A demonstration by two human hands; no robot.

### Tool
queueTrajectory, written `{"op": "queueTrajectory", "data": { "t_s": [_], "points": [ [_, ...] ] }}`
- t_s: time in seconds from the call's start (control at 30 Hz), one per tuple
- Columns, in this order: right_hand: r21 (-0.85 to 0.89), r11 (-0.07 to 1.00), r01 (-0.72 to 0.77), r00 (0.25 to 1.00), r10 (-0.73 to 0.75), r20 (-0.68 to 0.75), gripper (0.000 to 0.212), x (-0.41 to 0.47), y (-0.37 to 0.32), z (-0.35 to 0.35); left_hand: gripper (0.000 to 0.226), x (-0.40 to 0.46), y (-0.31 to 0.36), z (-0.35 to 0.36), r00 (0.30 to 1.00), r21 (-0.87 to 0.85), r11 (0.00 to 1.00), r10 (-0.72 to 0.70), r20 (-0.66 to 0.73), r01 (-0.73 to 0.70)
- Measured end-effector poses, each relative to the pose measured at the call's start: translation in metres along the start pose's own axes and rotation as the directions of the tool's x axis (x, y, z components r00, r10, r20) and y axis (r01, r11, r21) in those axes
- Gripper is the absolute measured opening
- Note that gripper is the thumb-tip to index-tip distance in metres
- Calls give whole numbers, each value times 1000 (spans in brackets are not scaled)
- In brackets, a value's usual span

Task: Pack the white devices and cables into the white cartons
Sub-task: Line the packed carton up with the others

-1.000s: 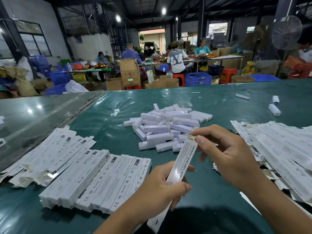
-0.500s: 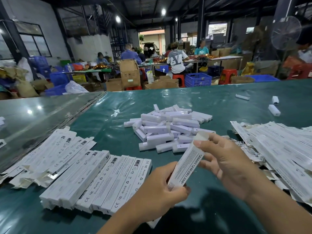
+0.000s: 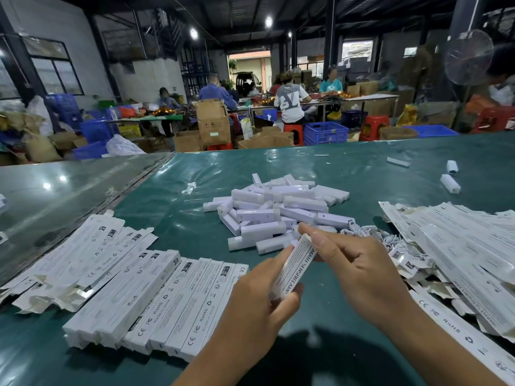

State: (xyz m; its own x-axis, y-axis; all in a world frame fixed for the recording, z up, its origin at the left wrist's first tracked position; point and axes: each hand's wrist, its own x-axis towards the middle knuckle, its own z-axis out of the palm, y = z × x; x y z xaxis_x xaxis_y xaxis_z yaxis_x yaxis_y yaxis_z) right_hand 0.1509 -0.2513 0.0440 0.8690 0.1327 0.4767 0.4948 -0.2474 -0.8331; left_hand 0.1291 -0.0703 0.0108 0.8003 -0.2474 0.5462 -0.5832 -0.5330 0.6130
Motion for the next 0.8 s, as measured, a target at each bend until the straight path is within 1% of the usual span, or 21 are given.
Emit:
{"op": "queueTrajectory", "data": {
  "t_s": [0.03,0.1,0.27,0.4,0.5,0.57,0.67,0.8],
  "points": [
    [-45,999,30,999,-31,-14,26,0,1,0,59,-1,0,0,1000,25,1000,4,3,-5],
    [-58,995,86,995,-89,-49,16,0,1,-1,60,-1,1,1,1000,54,998,9,16,-10],
    [-43,995,88,994,-91,-58,18,2,2,-2,61,0,1,1,1000,73,997,12,16,-14],
    [113,991,74,996,-68,-56,25,4,1,-1,62,-1,1,1,1000,52,999,16,20,-17],
    [131,990,43,997,-34,-75,21,4,0,-2,64,0,2,2,999,55,998,30,17,-31],
    [108,994,31,997,-23,-76,21,4,0,-3,68,0,1,2,999,83,996,43,13,-44],
    [38,998,58,996,-55,-71,20,2,1,-1,68,0,0,1,999,90,995,51,14,-52],
    [-134,984,115,988,-127,-87,20,0,5,0,63,0,-1,0,999,84,996,42,12,-42]
  ]
}}
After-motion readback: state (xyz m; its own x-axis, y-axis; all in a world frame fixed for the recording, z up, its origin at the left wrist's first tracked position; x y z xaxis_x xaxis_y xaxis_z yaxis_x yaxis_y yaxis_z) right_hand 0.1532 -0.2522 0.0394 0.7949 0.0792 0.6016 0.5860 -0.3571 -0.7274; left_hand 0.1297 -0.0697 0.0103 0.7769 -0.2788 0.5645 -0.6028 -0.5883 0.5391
